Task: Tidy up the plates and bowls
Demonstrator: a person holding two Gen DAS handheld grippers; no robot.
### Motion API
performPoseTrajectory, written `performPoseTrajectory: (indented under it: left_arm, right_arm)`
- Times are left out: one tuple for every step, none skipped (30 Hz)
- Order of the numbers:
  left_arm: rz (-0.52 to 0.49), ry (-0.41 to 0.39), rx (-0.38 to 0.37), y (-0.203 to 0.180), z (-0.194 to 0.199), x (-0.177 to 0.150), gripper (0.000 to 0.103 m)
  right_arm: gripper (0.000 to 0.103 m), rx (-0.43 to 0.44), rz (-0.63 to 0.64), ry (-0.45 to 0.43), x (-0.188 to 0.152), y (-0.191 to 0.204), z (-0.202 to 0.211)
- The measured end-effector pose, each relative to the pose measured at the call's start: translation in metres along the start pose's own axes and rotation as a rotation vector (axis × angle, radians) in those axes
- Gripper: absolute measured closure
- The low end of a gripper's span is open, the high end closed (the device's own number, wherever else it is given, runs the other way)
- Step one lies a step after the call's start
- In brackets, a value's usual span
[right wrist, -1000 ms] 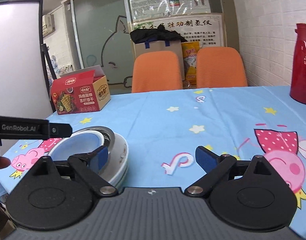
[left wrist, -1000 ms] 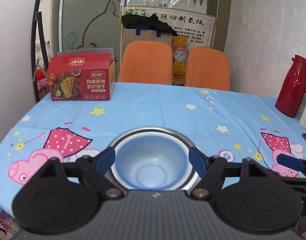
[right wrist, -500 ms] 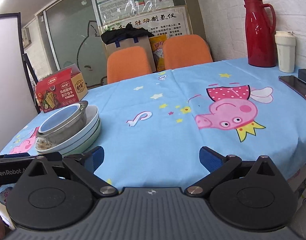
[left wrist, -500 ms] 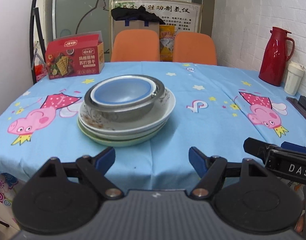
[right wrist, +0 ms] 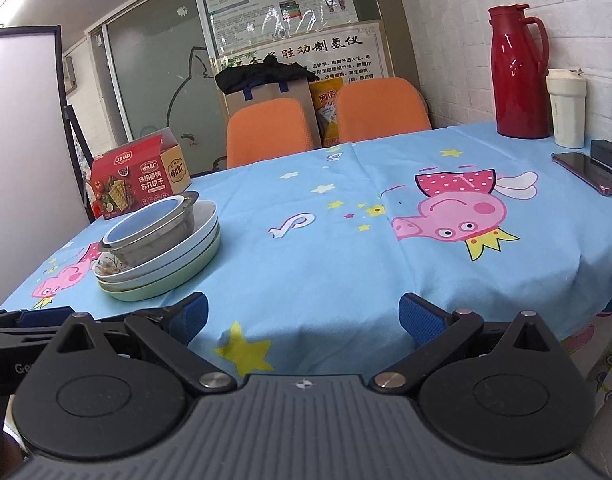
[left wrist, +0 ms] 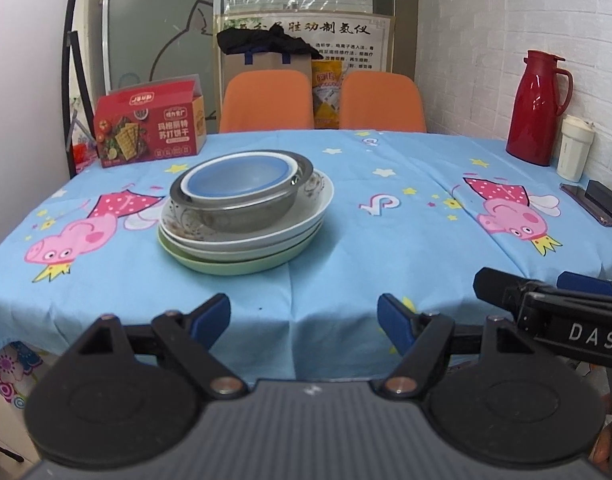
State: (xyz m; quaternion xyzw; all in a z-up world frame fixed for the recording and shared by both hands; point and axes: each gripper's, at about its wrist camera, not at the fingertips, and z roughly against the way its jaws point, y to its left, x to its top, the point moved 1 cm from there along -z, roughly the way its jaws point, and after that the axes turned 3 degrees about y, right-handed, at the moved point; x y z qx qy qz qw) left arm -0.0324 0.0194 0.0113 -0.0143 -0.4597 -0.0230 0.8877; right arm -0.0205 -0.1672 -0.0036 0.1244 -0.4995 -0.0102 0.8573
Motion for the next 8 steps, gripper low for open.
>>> performPoseTrajectory:
  left_arm:
    - [-0.001, -0.001, 0.003, -0.0002, 0.0, -0.0005, 0.029]
    - [0.001, -0.003, 0.003, 0.0002, -0.0001, -0.0007, 0.029]
    - [0.006, -0.009, 0.001, 0.0015, 0.0004, -0.0011, 0.029]
    - [0.013, -0.017, -0.004, 0.0025, 0.0013, -0.0014, 0.029]
    - [0.019, -0.024, -0.008, 0.0036, 0.0022, -0.0016, 0.029]
    - [0.025, -0.03, -0.009, 0.0043, 0.0031, -0.0012, 0.029]
    - [0.028, -0.031, -0.005, 0.0048, 0.0034, -0.001, 0.029]
    - [0.028, -0.035, -0.005, 0.005, 0.0039, -0.0006, 0.029]
  right_arm:
    - [0.0, -0.002, 0.003, 0.001, 0.0001, 0.0002, 0.0004]
    - [0.0, -0.002, 0.006, 0.001, 0.0001, 0.0005, 0.0007]
    - [0.0, -0.002, 0.01, 0.001, 0.0, 0.0012, 0.0008]
    - [0.0, -0.001, 0.015, 0.001, -0.0002, 0.0021, 0.0009]
    - [0.0, 0.0, 0.018, 0.003, -0.0003, 0.0029, 0.0009]
    - [0.0, 0.001, 0.02, 0.004, -0.0005, 0.0033, 0.0008]
    - [0.0, 0.002, 0.022, 0.005, -0.0007, 0.0039, 0.0008]
    - [0.0, 0.002, 0.024, 0.006, -0.0009, 0.0041, 0.0003]
